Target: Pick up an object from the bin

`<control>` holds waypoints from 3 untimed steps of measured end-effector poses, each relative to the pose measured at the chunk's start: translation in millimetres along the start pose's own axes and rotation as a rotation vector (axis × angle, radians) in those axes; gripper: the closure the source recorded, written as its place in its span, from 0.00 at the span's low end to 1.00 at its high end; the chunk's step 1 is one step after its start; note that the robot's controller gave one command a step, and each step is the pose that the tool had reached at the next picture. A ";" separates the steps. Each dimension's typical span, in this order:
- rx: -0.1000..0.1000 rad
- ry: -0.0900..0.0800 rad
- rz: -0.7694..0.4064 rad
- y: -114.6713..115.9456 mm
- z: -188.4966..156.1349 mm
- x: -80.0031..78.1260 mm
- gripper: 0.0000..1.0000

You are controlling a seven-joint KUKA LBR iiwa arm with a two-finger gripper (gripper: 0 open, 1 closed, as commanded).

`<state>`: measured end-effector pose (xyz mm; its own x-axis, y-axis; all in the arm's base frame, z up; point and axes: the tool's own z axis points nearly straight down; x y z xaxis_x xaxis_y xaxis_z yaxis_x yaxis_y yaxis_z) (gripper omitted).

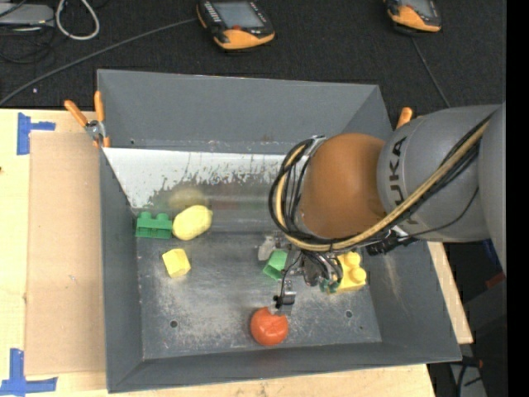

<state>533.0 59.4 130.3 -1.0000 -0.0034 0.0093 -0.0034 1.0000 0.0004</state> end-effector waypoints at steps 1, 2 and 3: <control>0.000 -0.007 0.002 -0.4 -4.6 -1.6 0.00; 0.000 -0.008 -0.072 -33.3 62.5 -57.7 0.00; -0.001 -0.016 -0.186 -35.2 4.7 -65.7 0.00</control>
Offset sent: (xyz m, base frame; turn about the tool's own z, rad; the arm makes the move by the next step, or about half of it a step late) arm 0.0553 -0.0318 -0.0603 -0.0733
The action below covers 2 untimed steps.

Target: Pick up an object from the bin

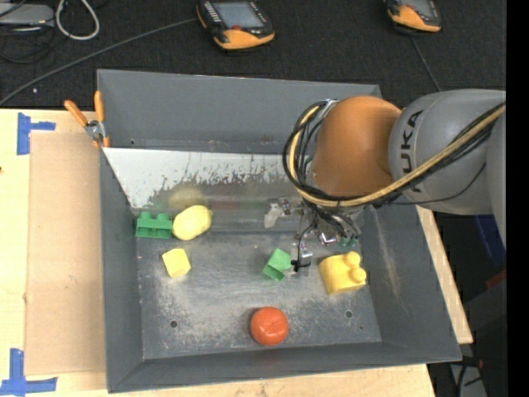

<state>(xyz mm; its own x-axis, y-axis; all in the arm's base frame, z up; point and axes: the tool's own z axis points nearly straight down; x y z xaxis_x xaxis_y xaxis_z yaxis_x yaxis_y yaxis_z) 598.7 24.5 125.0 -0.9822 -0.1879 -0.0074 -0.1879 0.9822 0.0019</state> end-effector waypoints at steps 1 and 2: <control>0.000 0.019 0.194 -16.4 27.4 7.1 0.00; -0.001 -0.003 0.091 -13.2 55.5 7.8 0.00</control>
Offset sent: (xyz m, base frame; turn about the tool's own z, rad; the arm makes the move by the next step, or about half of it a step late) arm -0.0050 -0.0153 -0.0550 0.0905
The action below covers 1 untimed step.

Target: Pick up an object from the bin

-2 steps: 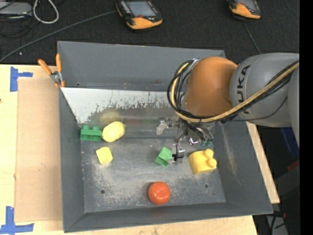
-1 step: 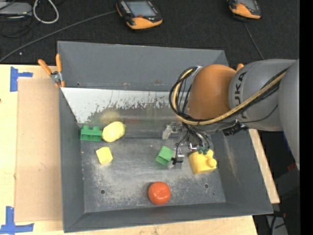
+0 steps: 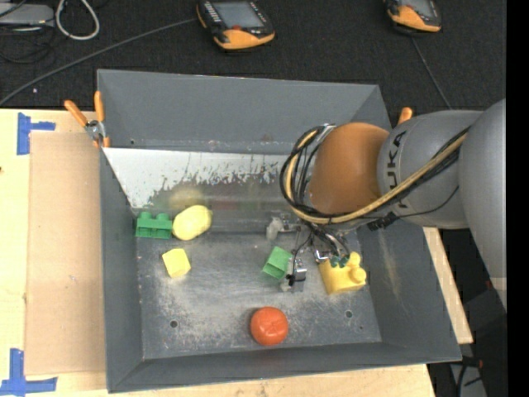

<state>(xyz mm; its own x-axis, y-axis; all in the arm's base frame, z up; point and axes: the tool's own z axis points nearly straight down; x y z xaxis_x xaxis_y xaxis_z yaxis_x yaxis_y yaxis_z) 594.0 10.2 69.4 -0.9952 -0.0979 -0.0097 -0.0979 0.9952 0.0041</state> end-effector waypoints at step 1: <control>0.002 0.003 0.139 12.8 -2.6 13.3 1.00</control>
Offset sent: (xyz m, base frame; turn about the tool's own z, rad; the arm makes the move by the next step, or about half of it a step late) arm 0.0000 0.0000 0.0000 0.0000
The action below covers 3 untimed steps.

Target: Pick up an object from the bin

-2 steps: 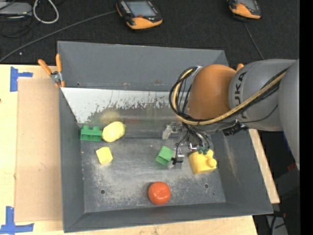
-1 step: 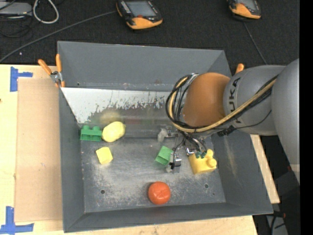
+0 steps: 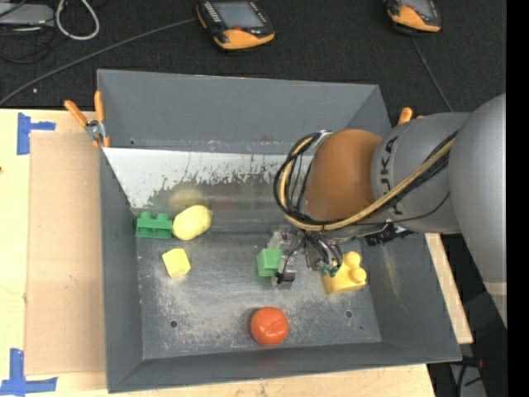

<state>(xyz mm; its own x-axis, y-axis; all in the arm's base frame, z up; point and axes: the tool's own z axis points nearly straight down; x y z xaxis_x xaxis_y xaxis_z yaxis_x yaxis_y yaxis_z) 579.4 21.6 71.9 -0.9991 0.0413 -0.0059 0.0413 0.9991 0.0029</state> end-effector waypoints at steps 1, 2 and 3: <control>0.000 0.000 0.001 0.0 -0.3 0.1 1.00; 0.000 0.013 0.001 0.0 -34.8 3.9 1.00; 0.000 0.004 0.001 0.3 -82.0 1.0 1.00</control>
Offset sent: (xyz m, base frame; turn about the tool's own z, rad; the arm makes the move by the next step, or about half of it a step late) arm 0.0000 0.0001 0.1153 0.0004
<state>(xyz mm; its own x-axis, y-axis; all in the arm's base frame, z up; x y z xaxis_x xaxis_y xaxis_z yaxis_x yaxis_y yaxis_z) 578.0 21.7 153.8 -0.9991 0.0420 -0.0019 0.0420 0.9991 0.0033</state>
